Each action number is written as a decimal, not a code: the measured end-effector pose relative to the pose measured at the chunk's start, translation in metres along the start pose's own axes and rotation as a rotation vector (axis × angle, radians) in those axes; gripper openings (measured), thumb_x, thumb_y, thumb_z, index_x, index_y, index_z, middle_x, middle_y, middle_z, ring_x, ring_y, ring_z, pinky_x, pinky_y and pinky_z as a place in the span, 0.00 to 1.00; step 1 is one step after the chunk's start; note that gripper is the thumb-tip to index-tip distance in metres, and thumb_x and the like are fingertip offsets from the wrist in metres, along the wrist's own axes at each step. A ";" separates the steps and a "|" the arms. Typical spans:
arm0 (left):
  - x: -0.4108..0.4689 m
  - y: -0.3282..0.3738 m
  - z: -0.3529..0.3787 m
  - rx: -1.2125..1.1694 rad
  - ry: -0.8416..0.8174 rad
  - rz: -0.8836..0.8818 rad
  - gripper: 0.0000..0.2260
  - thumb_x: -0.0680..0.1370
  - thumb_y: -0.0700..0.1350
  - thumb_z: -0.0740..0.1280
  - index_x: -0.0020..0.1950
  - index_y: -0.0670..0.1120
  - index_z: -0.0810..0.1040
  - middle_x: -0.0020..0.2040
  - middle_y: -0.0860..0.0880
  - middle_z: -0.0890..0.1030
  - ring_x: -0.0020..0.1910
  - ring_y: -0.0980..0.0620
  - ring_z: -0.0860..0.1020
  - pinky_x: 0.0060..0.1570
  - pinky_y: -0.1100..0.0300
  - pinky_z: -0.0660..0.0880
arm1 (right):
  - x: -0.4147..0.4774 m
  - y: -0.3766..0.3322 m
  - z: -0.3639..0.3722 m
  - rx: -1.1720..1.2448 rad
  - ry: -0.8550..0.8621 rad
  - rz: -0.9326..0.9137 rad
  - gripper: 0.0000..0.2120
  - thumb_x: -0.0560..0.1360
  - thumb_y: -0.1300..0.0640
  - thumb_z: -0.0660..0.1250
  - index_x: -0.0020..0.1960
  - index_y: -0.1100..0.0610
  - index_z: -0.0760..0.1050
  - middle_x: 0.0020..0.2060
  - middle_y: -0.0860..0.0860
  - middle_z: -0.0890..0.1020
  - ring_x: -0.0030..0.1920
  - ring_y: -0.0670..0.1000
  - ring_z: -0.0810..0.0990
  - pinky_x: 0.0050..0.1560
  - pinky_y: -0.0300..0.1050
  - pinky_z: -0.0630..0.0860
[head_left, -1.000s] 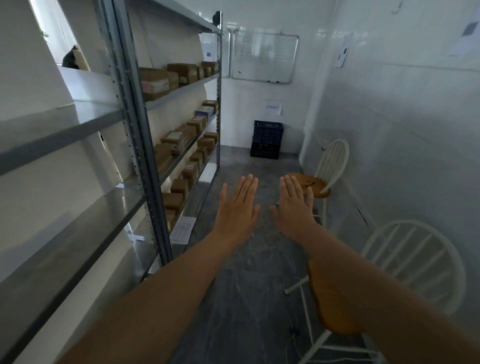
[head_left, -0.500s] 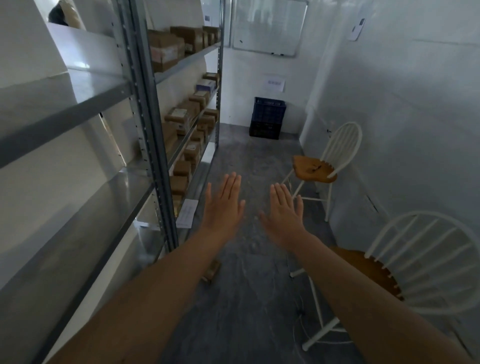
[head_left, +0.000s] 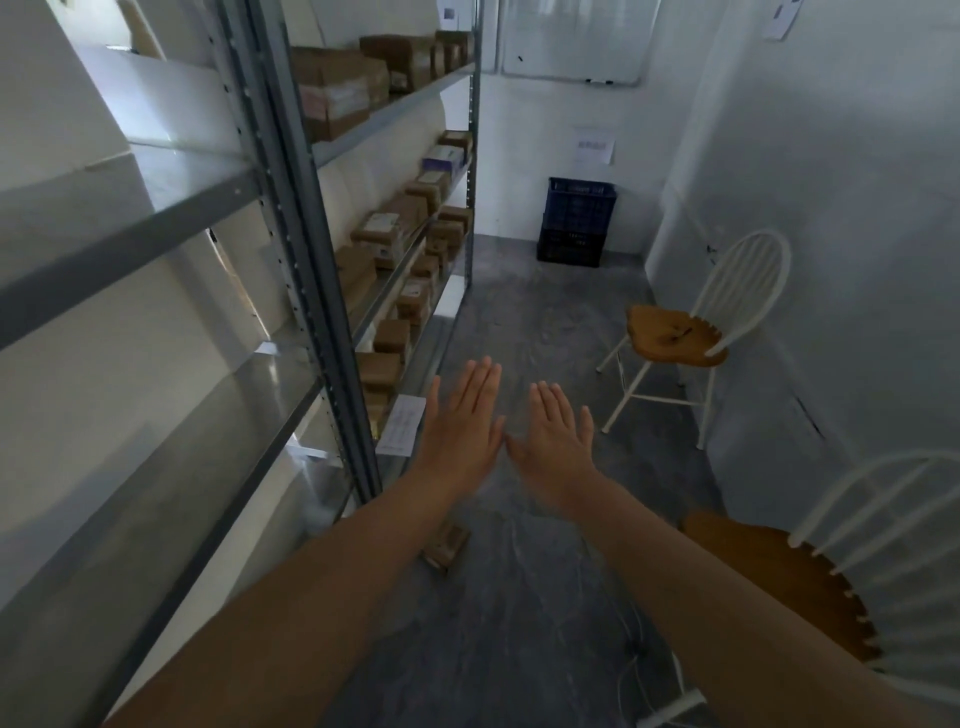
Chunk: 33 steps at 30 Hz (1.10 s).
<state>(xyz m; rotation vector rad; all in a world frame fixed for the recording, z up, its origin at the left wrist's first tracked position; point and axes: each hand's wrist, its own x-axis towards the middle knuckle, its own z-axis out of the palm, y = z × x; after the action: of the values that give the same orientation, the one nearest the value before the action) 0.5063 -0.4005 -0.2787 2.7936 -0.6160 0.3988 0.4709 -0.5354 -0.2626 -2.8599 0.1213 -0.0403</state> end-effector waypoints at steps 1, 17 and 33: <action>0.005 0.001 0.001 0.010 -0.002 0.005 0.28 0.84 0.53 0.50 0.81 0.48 0.43 0.81 0.51 0.44 0.79 0.54 0.41 0.72 0.48 0.30 | 0.009 0.004 -0.001 0.010 -0.004 0.003 0.34 0.82 0.44 0.52 0.80 0.58 0.42 0.80 0.51 0.44 0.78 0.48 0.38 0.74 0.57 0.34; 0.046 0.008 0.032 0.104 -0.123 -0.182 0.27 0.84 0.54 0.48 0.81 0.49 0.43 0.81 0.52 0.43 0.79 0.55 0.41 0.76 0.43 0.40 | 0.098 0.077 0.021 0.062 -0.054 -0.092 0.35 0.80 0.47 0.55 0.80 0.58 0.43 0.80 0.50 0.44 0.78 0.49 0.39 0.74 0.60 0.36; 0.058 0.023 0.087 0.035 -0.135 -0.271 0.27 0.84 0.55 0.49 0.81 0.49 0.47 0.81 0.52 0.46 0.79 0.56 0.40 0.72 0.50 0.33 | 0.121 0.111 0.066 0.092 -0.190 -0.057 0.35 0.79 0.49 0.55 0.80 0.58 0.43 0.80 0.51 0.46 0.79 0.49 0.40 0.75 0.59 0.36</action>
<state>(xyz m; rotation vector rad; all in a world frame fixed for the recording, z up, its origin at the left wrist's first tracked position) 0.5645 -0.4679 -0.3369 2.9010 -0.2510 0.1684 0.5853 -0.6338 -0.3549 -2.7569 -0.0008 0.2080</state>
